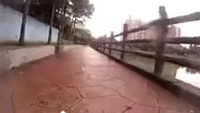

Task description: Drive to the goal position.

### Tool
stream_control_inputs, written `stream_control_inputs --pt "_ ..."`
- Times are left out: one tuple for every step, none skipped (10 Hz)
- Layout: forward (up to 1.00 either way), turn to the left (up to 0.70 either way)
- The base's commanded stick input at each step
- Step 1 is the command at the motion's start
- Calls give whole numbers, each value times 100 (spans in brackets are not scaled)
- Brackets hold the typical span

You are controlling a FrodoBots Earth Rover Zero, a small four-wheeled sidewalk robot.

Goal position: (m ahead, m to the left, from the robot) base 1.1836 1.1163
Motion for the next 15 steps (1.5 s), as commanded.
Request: stream_control_inputs --pt "50 0" --pt "50 7" --pt "50 25" --pt "50 43" --pt "50 48" --pt "50 44" --pt "50 40" --pt "50 36" --pt "50 31" --pt "50 26" --pt "50 22" --pt "50 17" --pt "50 12" --pt "50 8" --pt "50 3"
